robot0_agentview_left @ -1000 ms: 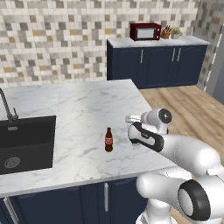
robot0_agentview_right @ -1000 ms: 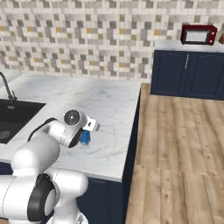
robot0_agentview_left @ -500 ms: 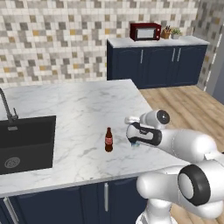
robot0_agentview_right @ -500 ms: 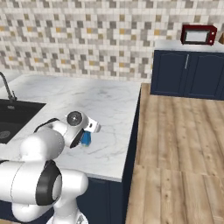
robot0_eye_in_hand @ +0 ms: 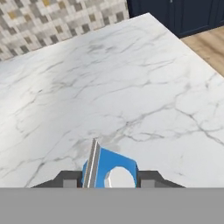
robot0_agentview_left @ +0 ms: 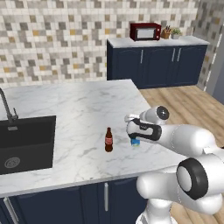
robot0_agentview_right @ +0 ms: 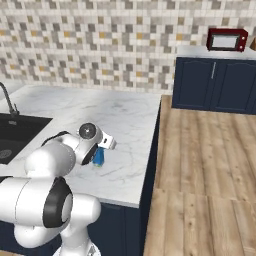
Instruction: Move the drinks to the dining counter.
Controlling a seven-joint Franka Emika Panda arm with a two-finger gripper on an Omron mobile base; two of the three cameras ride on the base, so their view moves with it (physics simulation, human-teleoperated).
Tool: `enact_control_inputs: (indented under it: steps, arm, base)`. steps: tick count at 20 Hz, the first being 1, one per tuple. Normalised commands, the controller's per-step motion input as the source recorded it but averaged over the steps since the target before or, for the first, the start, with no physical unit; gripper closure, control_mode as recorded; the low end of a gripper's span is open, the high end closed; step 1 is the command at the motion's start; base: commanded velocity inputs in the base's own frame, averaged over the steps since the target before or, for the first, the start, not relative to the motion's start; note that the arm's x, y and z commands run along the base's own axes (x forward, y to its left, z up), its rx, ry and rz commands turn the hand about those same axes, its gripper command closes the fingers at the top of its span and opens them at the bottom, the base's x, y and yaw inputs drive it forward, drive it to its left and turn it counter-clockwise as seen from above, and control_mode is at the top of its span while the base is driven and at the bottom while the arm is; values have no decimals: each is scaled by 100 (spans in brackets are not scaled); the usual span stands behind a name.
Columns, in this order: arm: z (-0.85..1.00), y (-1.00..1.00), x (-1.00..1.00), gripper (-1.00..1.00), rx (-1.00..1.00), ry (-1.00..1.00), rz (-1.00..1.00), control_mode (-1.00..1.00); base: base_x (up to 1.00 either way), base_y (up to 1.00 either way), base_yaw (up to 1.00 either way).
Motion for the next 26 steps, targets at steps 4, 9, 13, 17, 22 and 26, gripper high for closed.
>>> enact_control_inputs:
  steps: [4, 9, 13, 17, 22, 26]
  arm:
    - [-2, 0, -11, -100, 0, 0, 0, -100]
    - [0, -8, -47, -100, 0, -8, 0, -100]
    - [12, -6, -31, -100, 0, -7, 0, -100]
    - [46, -4, 0, -100, 0, 0, 0, -100]
    - [44, -3, -35, -100, 0, -5, 0, -100]
    - [36, -10, -97, -100, 0, -24, 6, -100]
  base:
    - [0, 0, 0]
    - [0, 0, 0]
    - [0, 0, 0]
    - [0, 0, 0]
    - [0, 0, 0]
    - [0, 0, 0]
